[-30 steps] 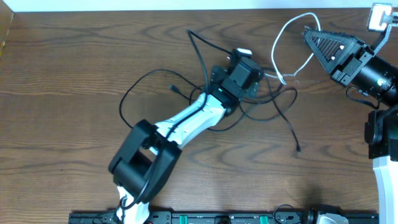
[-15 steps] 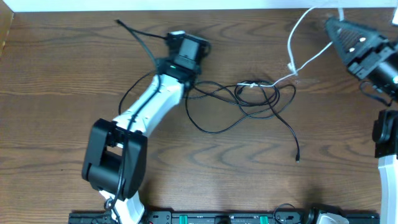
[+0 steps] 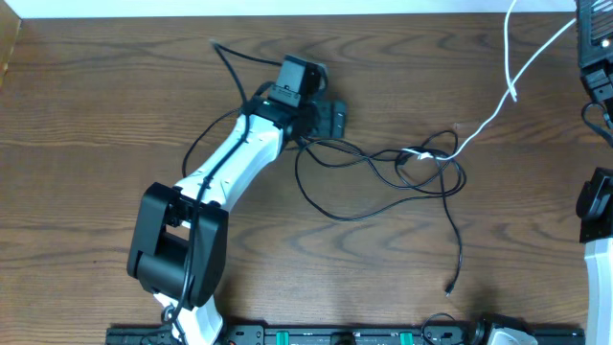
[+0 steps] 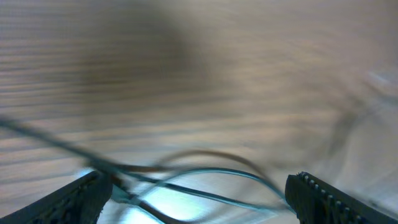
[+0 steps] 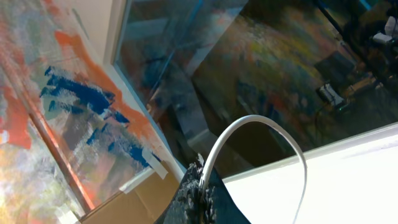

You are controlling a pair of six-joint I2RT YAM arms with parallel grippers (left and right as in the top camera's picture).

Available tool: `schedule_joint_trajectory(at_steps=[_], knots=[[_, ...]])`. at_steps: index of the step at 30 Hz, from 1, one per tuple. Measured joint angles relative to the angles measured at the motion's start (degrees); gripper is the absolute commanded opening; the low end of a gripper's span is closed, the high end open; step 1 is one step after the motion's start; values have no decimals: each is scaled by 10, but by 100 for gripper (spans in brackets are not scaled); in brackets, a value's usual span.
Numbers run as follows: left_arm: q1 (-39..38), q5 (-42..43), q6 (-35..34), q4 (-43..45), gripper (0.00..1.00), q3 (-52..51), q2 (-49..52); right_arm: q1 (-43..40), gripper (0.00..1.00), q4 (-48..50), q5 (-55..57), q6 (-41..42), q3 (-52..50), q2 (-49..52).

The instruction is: Untangle cables

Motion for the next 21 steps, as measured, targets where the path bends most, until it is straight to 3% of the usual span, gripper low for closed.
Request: schedule_joint_trajectory(at_steps=[4,9,21], knots=[[-19,95,22,17,98,0,0,0,1,-12,-14,1,0,14],[-55,151,33,24,100,0,0,7,1,-20,-45,8,0,45],[-124,123,34,23,100,0,0,51,1,-24,-213,-6,0,64]])
